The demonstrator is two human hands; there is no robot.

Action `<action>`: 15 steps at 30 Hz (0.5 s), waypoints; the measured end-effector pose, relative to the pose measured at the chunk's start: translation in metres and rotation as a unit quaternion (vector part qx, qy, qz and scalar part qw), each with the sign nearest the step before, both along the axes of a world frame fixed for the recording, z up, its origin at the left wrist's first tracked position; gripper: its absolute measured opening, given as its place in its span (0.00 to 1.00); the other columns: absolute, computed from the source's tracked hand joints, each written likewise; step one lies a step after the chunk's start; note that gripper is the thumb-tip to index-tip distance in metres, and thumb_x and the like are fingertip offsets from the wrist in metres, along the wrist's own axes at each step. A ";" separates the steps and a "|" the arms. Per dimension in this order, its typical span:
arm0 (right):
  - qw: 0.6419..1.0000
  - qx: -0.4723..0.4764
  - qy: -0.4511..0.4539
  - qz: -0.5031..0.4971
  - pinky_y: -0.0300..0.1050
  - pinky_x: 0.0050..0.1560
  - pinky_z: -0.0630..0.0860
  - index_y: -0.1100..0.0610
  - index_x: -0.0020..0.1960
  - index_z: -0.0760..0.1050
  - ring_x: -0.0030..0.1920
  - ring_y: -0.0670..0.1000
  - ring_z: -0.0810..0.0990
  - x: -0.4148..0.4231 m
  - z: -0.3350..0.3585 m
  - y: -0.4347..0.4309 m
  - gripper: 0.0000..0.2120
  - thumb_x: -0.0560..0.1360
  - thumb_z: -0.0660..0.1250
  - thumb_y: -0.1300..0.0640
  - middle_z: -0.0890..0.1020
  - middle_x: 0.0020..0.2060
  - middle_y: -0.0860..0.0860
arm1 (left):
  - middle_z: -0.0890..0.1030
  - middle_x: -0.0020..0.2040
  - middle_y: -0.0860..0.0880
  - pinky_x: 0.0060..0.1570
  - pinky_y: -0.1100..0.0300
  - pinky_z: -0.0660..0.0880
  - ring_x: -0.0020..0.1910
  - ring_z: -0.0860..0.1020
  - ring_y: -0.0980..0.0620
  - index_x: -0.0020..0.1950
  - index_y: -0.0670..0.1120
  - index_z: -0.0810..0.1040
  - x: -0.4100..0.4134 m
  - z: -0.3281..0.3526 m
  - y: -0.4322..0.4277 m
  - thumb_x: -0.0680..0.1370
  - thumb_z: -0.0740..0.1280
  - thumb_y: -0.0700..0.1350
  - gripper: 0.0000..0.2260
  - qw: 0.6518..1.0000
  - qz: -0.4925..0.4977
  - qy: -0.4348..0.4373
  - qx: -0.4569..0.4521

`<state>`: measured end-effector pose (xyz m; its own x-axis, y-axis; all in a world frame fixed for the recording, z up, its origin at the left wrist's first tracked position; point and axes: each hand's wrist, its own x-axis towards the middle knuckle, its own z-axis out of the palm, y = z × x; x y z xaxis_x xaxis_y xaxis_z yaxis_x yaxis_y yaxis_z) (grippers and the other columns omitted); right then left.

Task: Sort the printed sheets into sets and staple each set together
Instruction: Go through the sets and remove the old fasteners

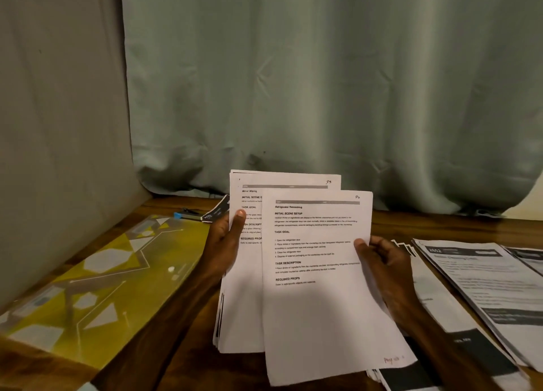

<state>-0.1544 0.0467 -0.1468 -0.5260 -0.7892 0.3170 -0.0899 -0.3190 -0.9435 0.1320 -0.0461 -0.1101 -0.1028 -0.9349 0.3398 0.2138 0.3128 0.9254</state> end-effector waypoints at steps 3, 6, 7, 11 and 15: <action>1.000 -0.007 -0.004 0.025 0.58 0.55 0.83 0.56 0.59 0.81 0.54 0.55 0.87 0.010 0.001 -0.002 0.13 0.76 0.73 0.54 0.87 0.54 0.50 | 0.87 0.54 0.54 0.52 0.55 0.82 0.56 0.85 0.50 0.61 0.52 0.80 -0.010 -0.002 0.007 0.84 0.59 0.50 0.11 1.000 -0.022 0.003 0.006; 0.996 -0.030 -0.060 0.064 0.55 0.54 0.83 0.58 0.59 0.80 0.54 0.55 0.87 0.022 0.004 -0.005 0.15 0.74 0.72 0.54 0.87 0.54 0.51 | 0.87 0.50 0.60 0.56 0.53 0.79 0.56 0.84 0.53 0.57 0.57 0.80 -0.015 -0.002 0.012 0.86 0.56 0.53 0.13 1.000 -0.010 -0.002 0.023; 0.995 -0.035 -0.061 0.066 0.54 0.53 0.84 0.58 0.58 0.79 0.53 0.55 0.87 0.026 0.004 -0.007 0.14 0.74 0.72 0.55 0.87 0.53 0.51 | 0.87 0.49 0.61 0.55 0.52 0.79 0.56 0.84 0.52 0.57 0.57 0.80 -0.016 -0.002 0.015 0.86 0.54 0.54 0.14 0.999 -0.016 0.011 0.034; 0.999 -0.045 -0.014 0.020 0.52 0.51 0.84 0.57 0.54 0.78 0.51 0.54 0.87 0.037 0.002 -0.014 0.11 0.75 0.73 0.53 0.88 0.50 0.50 | 0.87 0.55 0.55 0.48 0.55 0.83 0.55 0.85 0.50 0.62 0.55 0.79 -0.014 0.000 0.018 0.83 0.55 0.60 0.17 0.991 -0.082 0.082 0.070; 0.993 -0.080 0.084 -0.021 0.49 0.50 0.83 0.53 0.46 0.78 0.50 0.52 0.85 0.045 0.006 -0.018 0.08 0.75 0.76 0.53 0.85 0.45 0.48 | 0.87 0.54 0.55 0.43 0.59 0.83 0.51 0.86 0.52 0.58 0.57 0.79 -0.015 -0.009 0.009 0.82 0.67 0.45 0.08 1.000 0.017 -0.011 -0.009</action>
